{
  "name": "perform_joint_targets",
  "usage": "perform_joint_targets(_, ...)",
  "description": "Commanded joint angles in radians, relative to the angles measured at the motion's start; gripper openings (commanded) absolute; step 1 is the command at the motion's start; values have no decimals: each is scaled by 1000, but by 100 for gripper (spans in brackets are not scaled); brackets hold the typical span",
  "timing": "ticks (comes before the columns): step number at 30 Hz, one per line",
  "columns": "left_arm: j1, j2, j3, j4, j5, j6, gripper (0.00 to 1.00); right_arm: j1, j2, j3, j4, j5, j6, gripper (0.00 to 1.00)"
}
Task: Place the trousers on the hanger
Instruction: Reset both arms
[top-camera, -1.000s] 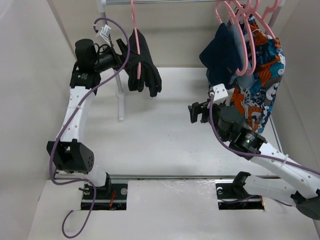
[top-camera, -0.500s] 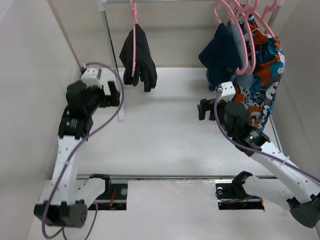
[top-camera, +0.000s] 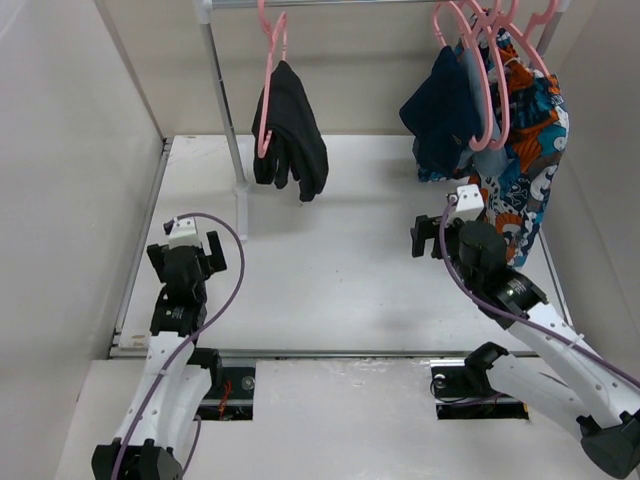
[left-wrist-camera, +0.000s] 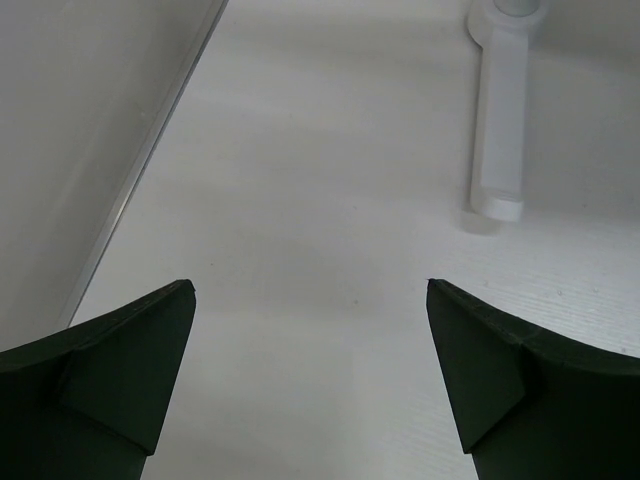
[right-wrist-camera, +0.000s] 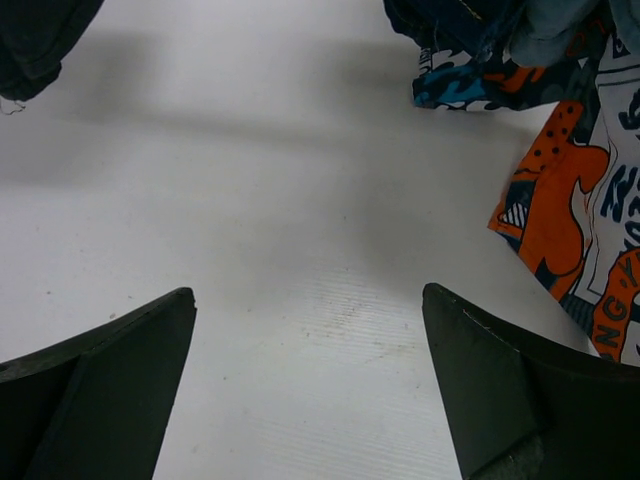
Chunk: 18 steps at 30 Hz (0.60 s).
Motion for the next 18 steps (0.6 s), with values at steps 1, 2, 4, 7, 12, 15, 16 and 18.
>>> perform_joint_targets(1,8,8,-26,182,-31,-9,100,-5,-16,-4,28,53,46,100)
perform_joint_targets(2,8,21,-26,182,-49,3,100,-5,-5,-4,28,65,71,100)
perform_joint_targets(4,8,21,-26,191,-71,3,100,-5,6,-4,28,84,91,100)
perform_joint_targets(7,33,10,-36,191,-71,3,100,-5,15,5,19,93,91,100)
perform_joint_targets(12,65,1,-36,191,-71,3,100,-5,33,5,37,93,91,100)
perform_joint_targets(15,65,1,-36,191,-62,3,100,-5,43,5,37,102,91,100)
perform_joint_targets(16,65,1,-36,191,-62,3,100,-5,52,5,37,111,91,100)
perform_joint_targets(18,65,1,-36,191,-62,3,100,-5,52,15,46,121,101,100)
